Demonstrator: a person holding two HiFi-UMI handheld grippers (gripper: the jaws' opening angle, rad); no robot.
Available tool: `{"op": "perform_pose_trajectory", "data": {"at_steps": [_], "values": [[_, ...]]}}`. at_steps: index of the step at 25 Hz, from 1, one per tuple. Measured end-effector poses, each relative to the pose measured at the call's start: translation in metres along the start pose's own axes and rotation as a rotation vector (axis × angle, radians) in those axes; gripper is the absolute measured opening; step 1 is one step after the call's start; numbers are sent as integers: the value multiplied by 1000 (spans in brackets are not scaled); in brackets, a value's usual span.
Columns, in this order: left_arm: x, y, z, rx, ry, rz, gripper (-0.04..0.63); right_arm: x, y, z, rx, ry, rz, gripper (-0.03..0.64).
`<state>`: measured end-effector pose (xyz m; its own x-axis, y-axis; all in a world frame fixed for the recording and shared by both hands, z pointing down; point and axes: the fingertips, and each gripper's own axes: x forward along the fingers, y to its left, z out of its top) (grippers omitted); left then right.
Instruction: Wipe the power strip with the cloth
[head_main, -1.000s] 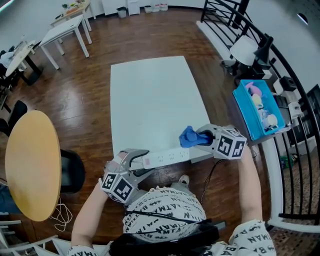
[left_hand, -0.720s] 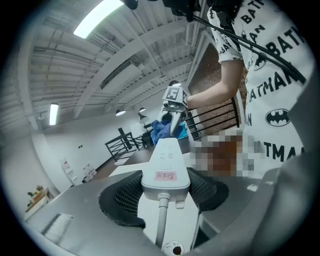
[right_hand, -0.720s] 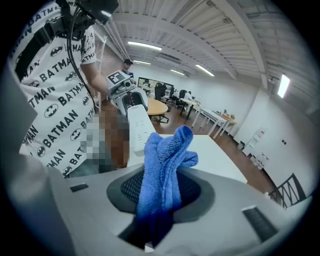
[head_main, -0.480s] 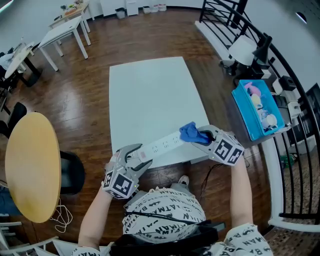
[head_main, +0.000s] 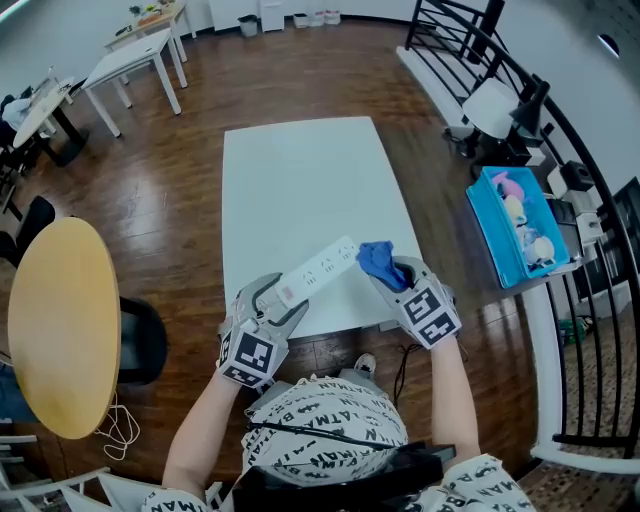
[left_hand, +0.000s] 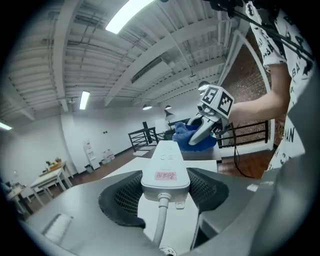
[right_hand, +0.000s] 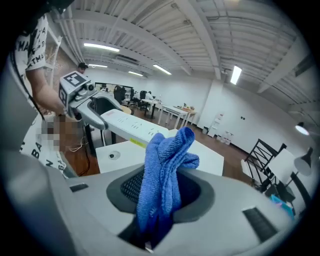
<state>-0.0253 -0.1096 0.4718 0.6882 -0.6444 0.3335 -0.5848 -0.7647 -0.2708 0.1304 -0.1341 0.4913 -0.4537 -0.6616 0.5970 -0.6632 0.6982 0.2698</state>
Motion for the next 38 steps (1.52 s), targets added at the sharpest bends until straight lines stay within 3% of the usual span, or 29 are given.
{"op": "perform_pose_trajectory", "data": {"at_steps": [8,22,26,29,34,38], "values": [[9,8,-5,-93,17,98,281,20,17,7,167,-10,-31,137],[16,15,-17,-121,22,128,281,33,107,41,137,-37,174,137],[17,14,-33,-120,35,98,281,35,108,28,186,-38,215,137],[22,14,-62,-120,73,61,281,31,94,2,223,3,181,137],[34,-10,-117,-82,137,-123,281,3,49,-63,345,89,43,137],[49,-35,-138,-74,154,-255,281,-9,36,-97,408,129,-4,137]]}}
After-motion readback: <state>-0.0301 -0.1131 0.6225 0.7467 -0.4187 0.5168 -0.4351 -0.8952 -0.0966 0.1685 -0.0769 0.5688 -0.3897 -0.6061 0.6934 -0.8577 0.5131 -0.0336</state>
